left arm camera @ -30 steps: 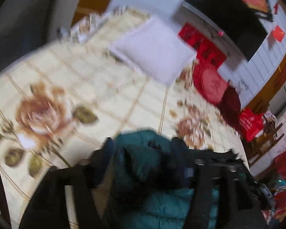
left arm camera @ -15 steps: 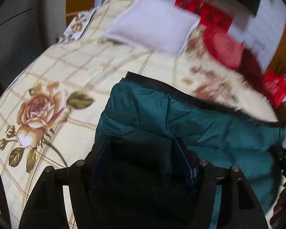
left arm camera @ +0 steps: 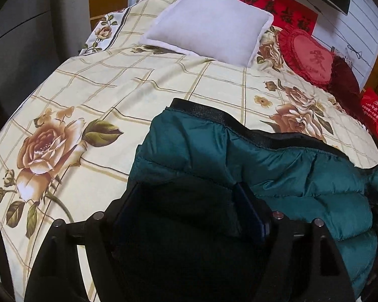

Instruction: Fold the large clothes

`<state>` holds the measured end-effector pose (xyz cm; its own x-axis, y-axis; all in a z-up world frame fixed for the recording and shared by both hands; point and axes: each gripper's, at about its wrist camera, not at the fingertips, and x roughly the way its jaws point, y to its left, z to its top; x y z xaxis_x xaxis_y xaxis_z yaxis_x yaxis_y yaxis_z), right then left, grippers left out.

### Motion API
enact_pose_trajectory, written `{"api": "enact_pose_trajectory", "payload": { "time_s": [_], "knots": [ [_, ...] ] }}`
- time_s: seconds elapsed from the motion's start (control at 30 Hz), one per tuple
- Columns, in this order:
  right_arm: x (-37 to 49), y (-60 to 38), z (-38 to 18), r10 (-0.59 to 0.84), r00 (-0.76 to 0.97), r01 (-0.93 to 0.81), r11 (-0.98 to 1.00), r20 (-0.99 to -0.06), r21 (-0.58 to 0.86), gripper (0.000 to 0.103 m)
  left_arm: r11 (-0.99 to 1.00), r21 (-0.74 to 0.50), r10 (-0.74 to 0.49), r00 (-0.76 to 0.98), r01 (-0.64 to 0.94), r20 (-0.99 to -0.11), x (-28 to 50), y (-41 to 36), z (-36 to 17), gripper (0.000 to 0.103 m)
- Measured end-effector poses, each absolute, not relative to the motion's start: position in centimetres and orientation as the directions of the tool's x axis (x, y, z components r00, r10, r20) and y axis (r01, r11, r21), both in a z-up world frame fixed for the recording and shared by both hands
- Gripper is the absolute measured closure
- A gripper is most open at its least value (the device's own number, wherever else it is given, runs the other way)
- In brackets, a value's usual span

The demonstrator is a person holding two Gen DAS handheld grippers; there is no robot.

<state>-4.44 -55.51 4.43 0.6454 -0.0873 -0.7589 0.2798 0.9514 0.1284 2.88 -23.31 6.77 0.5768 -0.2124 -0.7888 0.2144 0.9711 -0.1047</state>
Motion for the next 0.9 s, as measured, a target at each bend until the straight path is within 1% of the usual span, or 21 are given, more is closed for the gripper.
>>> {"api": "enact_pose_trajectory", "payload": {
  "time_s": [0.07,0.17,0.2,0.27,0.43,0.6,0.7,0.77,0.9],
  "knots": [
    [-5.8,-55.8,5.5,-0.090,0.675,0.279,0.950,-0.733,0.140,0.021,0.971,-0.109,-0.215,0.573,0.214,-0.791,3.0,-23.3,6.8,0.044],
    [-7.7,-57.1,6.2,-0.173,0.686,0.329,0.940,-0.707,0.089,0.020,0.971,-0.108,-0.214,0.572,0.214,-0.792,3.1,-23.4,6.7,0.043],
    [-7.8,-57.6,6.0,-0.192,0.677,0.344,0.936,-0.710,0.074,0.020,0.971,-0.106,-0.213,0.573,0.214,-0.791,3.1,-23.4,6.7,0.043],
    [-7.4,-59.1,4.4,-0.228,0.620,0.383,0.923,-0.751,0.036,0.020,0.971,-0.107,-0.214,0.573,0.215,-0.791,3.1,-23.4,6.7,0.042],
    [-5.9,-60.3,2.0,-0.211,0.603,0.392,0.918,-0.769,0.056,0.016,0.971,-0.098,-0.209,0.581,0.216,-0.786,3.7,-23.9,6.3,0.039],
    [-5.7,-60.1,2.4,-0.207,0.582,0.378,0.925,-0.787,0.036,0.016,0.971,-0.096,-0.208,0.584,0.217,-0.785,3.8,-24.0,6.2,0.039],
    [-8.5,-59.6,4.4,-0.191,0.625,0.359,0.931,-0.757,0.062,0.016,0.967,-0.115,-0.229,0.572,0.229,-0.787,3.4,-23.4,6.8,0.040],
    [-11.0,-59.1,5.8,-0.168,0.650,0.336,0.938,-0.741,0.082,0.016,0.959,-0.156,-0.266,0.568,0.235,-0.779,2.4,-22.3,7.7,0.040],
    [-14.6,-58.3,6.7,-0.145,0.654,0.311,0.946,-0.742,0.089,0.016,0.938,-0.221,-0.339,0.566,0.268,-0.751,-0.2,-19.6,9.2,0.040]
  ]
}}
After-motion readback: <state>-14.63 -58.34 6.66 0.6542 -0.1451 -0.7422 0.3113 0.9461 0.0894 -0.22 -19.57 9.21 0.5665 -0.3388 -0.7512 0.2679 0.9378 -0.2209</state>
